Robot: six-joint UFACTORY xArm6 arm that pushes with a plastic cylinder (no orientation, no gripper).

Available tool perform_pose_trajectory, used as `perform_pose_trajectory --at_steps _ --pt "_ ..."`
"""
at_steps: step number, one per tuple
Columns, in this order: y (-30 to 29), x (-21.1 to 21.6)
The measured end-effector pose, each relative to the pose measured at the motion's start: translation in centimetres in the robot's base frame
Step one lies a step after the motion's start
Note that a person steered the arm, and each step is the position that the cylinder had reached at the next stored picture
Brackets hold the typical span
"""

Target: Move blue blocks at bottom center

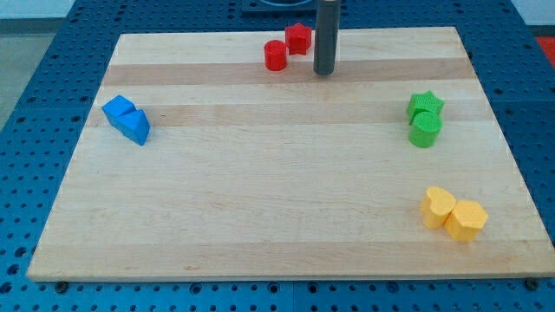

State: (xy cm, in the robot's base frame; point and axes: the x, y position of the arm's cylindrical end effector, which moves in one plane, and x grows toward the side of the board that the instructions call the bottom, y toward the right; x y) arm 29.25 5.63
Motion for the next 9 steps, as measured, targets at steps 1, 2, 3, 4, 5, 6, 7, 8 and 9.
perform_pose_trajectory --at_steps 1,2,3,4,5,6,7,8,9 --pt "0.0 0.0" --pt "-0.1 0.0" --pt "-0.1 0.1" --pt "-0.1 0.1" --pt "-0.1 0.1" --pt "-1.6 2.5" --pt "-7.8 4.7" --pt "-16.3 4.8" --pt "-26.3 4.8"
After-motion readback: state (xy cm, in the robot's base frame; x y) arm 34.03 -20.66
